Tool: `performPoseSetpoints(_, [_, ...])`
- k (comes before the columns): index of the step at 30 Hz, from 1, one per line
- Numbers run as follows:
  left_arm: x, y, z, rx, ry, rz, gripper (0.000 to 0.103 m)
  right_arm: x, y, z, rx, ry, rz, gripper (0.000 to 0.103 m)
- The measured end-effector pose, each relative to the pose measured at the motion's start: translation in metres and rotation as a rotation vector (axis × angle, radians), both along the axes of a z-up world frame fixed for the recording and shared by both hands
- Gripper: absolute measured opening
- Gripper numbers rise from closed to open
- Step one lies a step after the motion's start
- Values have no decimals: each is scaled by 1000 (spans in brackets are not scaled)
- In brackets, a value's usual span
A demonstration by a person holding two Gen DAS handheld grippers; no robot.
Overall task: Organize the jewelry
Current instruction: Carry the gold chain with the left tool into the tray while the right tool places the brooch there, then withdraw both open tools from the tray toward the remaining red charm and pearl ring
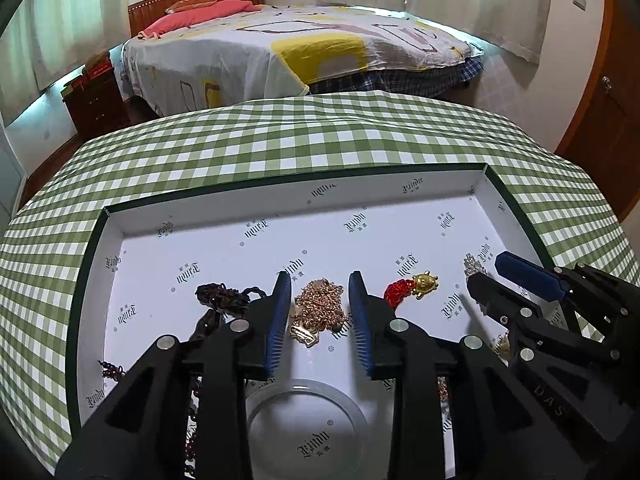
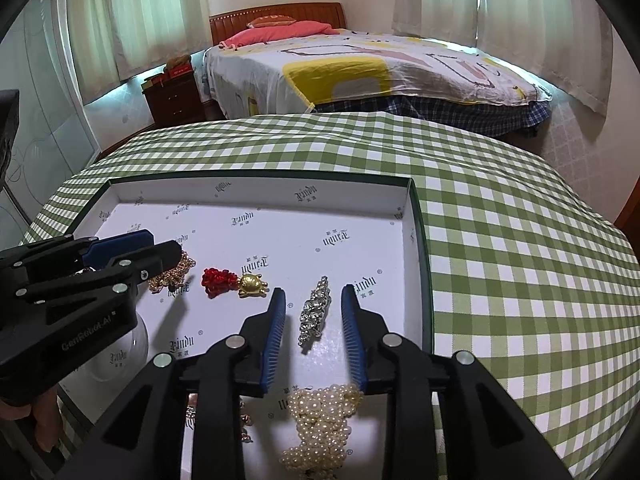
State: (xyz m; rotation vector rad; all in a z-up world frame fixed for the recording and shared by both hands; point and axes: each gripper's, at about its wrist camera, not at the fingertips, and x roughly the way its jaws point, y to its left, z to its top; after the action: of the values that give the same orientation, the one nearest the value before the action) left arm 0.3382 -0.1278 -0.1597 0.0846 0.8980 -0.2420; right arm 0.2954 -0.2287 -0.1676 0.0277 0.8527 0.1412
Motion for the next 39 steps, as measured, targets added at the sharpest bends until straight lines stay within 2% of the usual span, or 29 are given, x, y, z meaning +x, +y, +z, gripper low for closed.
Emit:
performPoseSetpoints(1, [-1, 0, 1, 0, -4, 2, 42, -1, 0, 0, -1, -2, 0, 34])
performPoseSetpoints(2, [-2, 0, 1, 0, -10, 4, 46, -1, 0, 1, -2, -5, 0, 36])
performPoseSetpoints(5, [-6, 0, 5, 4, -27, 10, 51, -3, 0, 3, -4, -14, -4, 42])
performPoseSetpoints(10, [-8, 1, 13, 38, -68, 33, 68, -5, 0, 8, -9, -27, -7, 49])
performPoseSetpoints(13, [-9, 4, 17, 56, -84, 49, 73, -7, 1, 11, -18, -40, -9, 56])
performPoseSetpoints(23, [-33, 24, 36, 22, -117, 84, 78, -23, 2, 28, -23, -79, -22, 62])
performPoseSetpoints(33, [-82, 48, 63, -65, -176, 109, 79, -67, 6, 51, -27, -146, -45, 65])
performPoseSetpoints(39, [-113, 60, 70, -80, -223, 131, 79, -96, 5, 53, -30, -166, -66, 65])
